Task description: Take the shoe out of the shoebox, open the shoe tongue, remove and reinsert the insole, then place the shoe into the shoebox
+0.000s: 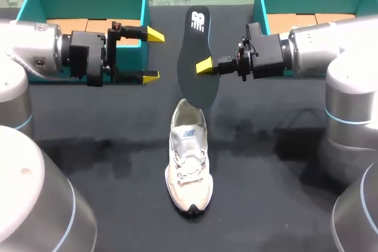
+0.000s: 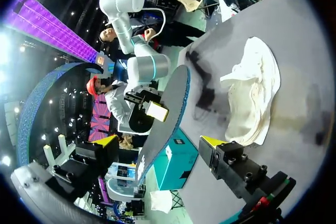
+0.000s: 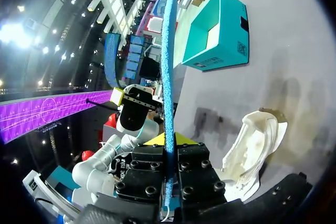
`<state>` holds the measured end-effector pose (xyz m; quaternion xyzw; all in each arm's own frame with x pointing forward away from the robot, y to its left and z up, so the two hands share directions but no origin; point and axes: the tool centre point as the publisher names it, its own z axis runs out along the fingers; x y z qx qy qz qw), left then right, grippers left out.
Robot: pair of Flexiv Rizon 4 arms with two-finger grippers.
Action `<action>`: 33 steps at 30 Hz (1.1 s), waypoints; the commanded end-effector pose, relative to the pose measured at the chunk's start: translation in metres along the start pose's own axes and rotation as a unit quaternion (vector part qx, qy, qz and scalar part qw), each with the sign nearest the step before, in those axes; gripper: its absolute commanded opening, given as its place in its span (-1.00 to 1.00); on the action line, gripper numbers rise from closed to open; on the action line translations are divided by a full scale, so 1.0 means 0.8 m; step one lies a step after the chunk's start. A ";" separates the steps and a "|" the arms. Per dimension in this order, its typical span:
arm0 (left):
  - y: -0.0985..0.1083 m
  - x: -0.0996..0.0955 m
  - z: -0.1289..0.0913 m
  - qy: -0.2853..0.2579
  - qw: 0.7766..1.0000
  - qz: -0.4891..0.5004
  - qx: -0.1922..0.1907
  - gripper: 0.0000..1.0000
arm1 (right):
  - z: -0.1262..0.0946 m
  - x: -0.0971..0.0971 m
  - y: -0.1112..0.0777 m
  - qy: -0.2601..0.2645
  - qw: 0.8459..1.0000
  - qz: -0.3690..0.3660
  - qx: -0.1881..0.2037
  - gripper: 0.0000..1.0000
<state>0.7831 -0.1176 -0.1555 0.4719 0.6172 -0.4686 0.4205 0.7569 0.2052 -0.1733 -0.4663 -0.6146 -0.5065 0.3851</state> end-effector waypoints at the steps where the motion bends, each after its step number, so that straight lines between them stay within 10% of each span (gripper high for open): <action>1: -0.013 0.012 0.002 0.035 0.995 -0.081 -0.049 1.00 | 0.001 -0.014 -0.004 0.010 1.000 -0.022 -0.012 -1.00; 9: -0.019 0.028 -0.013 0.118 0.949 -0.270 -0.109 1.00 | -0.002 -0.018 -0.004 0.001 0.997 -0.073 -0.032 -1.00; 11: -0.016 0.033 -0.011 0.182 0.927 -0.272 -0.183 1.00 | 0.005 -0.027 0.000 -0.002 0.997 -0.063 -0.033 -1.00; 21: -0.016 0.033 -0.011 0.182 0.927 -0.272 -0.183 1.00 | 0.005 -0.027 0.000 -0.002 0.997 -0.063 -0.033 -1.00; 25: -0.007 0.055 0.030 0.252 0.885 -0.334 -0.207 1.00 | 0.010 -0.031 0.002 0.000 0.996 -0.081 -0.048 -1.00; 33: 0.005 0.071 0.006 0.284 0.843 -0.396 -0.228 1.00 | 0.004 -0.022 0.013 0.010 0.982 -0.150 -0.114 -1.00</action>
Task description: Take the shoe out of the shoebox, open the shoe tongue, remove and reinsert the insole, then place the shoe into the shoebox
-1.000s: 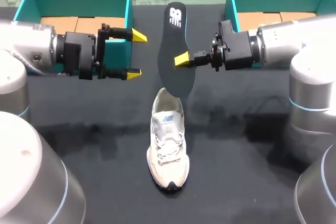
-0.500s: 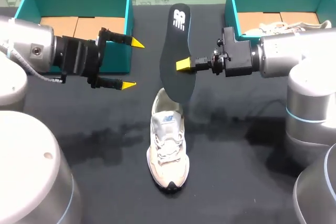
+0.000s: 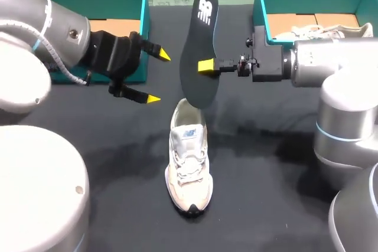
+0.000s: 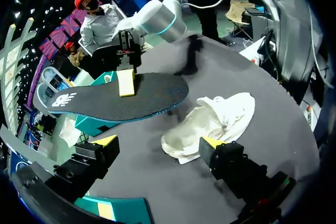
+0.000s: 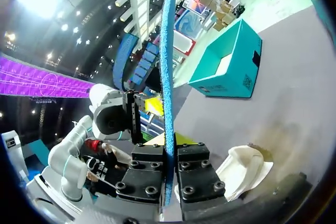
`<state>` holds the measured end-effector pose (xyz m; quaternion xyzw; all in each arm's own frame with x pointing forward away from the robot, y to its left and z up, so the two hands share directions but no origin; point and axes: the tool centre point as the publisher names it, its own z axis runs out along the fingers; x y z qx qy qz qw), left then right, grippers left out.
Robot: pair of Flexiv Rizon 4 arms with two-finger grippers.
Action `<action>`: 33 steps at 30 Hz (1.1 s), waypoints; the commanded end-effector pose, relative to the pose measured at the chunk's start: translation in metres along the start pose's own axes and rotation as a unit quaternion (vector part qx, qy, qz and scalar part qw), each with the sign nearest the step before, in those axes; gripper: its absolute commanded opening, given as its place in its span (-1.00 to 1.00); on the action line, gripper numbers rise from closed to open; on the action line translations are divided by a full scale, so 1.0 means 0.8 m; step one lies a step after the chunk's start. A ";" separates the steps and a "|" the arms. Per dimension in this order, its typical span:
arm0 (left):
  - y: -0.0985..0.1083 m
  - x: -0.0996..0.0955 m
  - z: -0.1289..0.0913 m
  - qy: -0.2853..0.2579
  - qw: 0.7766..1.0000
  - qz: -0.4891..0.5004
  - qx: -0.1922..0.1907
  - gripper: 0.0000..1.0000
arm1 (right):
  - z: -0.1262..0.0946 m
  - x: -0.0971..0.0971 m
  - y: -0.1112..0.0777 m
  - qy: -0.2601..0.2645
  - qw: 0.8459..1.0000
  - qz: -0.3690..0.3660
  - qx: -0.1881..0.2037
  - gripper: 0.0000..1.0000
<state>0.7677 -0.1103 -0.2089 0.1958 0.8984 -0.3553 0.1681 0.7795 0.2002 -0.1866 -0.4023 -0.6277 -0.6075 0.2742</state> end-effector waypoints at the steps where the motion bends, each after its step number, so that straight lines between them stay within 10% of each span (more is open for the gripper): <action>1: 0.011 -0.008 0.006 0.083 0.995 -0.030 -0.052 1.00 | 0.007 0.005 -0.008 -0.003 0.999 -0.019 -0.034 -1.00; 15: 0.021 0.000 0.031 0.129 0.984 -0.028 -0.116 1.00 | 0.013 -0.001 -0.004 -0.010 0.999 -0.025 -0.026 -1.00; 33: 0.076 0.029 0.064 0.186 0.980 -0.054 -0.054 1.00 | 0.026 -0.025 -0.009 -0.054 0.996 -0.053 -0.053 -1.00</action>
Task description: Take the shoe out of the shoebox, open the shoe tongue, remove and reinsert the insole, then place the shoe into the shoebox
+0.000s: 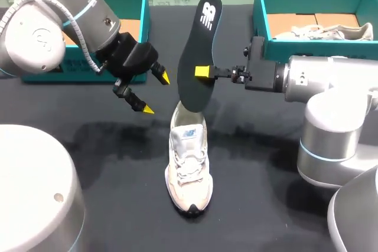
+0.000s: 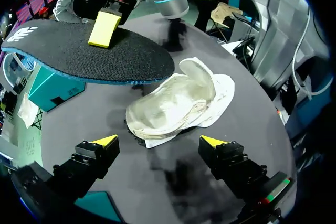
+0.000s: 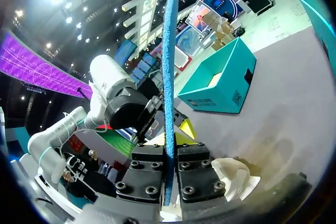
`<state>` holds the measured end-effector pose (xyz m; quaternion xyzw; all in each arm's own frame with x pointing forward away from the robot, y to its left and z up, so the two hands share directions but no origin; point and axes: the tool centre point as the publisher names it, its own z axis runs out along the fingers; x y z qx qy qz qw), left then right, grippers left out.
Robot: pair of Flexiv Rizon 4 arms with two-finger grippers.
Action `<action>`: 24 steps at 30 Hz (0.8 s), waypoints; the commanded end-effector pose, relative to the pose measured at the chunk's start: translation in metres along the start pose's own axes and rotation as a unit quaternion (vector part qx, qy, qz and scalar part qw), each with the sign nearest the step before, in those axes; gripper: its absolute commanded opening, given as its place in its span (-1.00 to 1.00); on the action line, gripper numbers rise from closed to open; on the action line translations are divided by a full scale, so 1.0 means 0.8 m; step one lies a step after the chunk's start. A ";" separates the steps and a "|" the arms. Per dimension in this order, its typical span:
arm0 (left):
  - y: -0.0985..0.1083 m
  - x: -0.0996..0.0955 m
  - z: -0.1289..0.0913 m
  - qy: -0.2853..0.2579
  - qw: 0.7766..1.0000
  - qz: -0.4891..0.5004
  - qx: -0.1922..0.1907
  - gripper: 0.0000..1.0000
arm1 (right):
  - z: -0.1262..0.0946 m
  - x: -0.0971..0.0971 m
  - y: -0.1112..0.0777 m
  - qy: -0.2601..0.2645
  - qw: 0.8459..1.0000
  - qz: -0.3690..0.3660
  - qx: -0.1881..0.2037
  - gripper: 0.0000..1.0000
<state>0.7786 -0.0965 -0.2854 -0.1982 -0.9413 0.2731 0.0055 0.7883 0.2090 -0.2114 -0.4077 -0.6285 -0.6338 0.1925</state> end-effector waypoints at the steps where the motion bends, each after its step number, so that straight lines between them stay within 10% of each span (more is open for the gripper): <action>1: 0.001 -0.008 0.005 0.006 1.000 0.000 0.000 1.00 | 0.009 0.005 -0.002 -0.010 1.000 0.001 -0.002 -1.00; 24: 0.031 0.021 0.051 0.009 0.999 -0.035 0.012 1.00 | 0.023 -0.032 -0.007 0.016 0.998 -0.051 -0.020 -1.00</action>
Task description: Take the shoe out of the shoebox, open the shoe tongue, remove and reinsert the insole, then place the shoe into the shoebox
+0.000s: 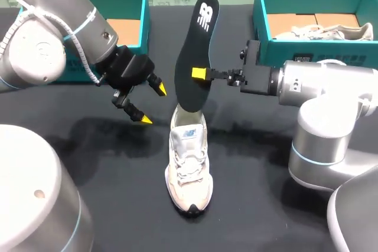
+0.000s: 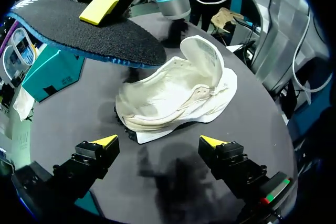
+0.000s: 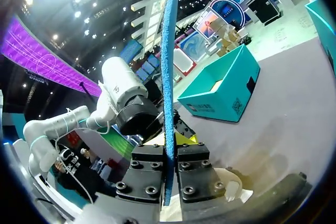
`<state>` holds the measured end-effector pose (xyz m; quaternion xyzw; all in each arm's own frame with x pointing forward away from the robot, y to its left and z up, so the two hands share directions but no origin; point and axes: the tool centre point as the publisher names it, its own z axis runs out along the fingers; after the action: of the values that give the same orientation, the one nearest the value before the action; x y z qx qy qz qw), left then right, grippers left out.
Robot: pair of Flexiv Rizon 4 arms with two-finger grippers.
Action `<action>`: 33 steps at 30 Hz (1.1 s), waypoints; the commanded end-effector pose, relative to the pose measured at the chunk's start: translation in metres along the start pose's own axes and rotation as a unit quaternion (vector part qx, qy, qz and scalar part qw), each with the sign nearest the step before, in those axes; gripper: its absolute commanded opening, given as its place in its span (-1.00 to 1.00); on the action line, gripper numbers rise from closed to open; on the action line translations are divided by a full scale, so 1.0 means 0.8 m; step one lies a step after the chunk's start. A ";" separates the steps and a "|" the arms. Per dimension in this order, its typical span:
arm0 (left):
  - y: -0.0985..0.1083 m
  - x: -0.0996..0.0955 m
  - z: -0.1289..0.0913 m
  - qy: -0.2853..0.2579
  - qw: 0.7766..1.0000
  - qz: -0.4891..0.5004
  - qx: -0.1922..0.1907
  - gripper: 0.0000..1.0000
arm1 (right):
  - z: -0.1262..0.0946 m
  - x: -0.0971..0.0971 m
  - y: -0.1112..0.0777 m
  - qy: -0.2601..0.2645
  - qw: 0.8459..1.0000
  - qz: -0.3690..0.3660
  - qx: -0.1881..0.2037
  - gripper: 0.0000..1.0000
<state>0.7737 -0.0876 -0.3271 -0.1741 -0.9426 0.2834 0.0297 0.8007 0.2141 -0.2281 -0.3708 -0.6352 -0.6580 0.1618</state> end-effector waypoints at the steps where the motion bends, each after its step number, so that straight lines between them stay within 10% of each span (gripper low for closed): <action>1: -0.002 0.008 0.014 -0.006 1.000 -0.009 -0.003 1.00 | 0.010 -0.010 -0.008 0.004 1.000 -0.001 -0.006 -1.00; 33: 0.007 0.009 0.042 -0.013 0.998 -0.067 0.006 1.00 | 0.015 -0.034 -0.029 0.029 0.998 -0.045 -0.031 -1.00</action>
<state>0.7623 -0.0929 -0.3572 -0.1071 -0.9495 0.2926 0.0365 0.8057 0.2209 -0.2616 -0.3301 -0.6272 -0.6919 0.1373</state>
